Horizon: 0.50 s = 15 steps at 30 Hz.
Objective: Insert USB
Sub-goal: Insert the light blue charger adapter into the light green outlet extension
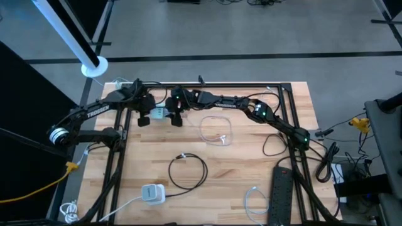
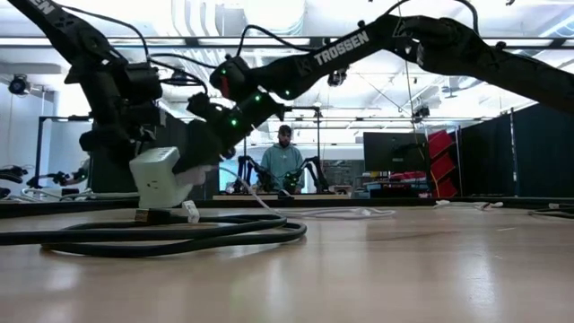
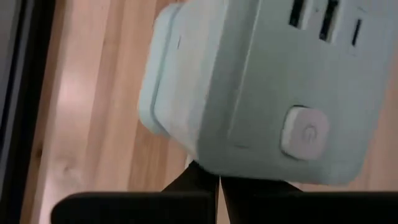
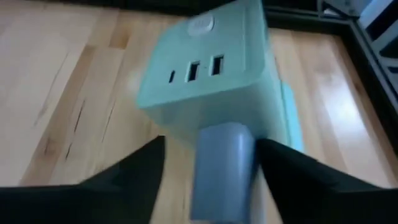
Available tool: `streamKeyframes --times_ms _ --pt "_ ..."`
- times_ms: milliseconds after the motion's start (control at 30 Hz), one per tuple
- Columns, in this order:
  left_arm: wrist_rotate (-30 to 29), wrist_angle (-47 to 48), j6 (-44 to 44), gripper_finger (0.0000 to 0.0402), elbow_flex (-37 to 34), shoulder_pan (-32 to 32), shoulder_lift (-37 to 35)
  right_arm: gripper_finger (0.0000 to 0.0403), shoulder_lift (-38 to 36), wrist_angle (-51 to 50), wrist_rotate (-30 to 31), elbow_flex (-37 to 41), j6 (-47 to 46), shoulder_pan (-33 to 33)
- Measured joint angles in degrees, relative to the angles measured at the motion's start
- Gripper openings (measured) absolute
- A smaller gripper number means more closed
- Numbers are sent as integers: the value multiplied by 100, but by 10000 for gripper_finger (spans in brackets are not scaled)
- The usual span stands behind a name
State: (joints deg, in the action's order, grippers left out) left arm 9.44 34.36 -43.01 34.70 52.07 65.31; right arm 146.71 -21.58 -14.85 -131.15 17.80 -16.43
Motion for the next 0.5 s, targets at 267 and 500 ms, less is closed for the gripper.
streamKeyframes --times_ms 267,500 --pt "-39 -6 23 0 -9 9 25 294 -46 -849 27 -46 132 -4" --pt "-100 17 85 0 -21 11 27 261 -172 -1542 74 -76 66 -55"
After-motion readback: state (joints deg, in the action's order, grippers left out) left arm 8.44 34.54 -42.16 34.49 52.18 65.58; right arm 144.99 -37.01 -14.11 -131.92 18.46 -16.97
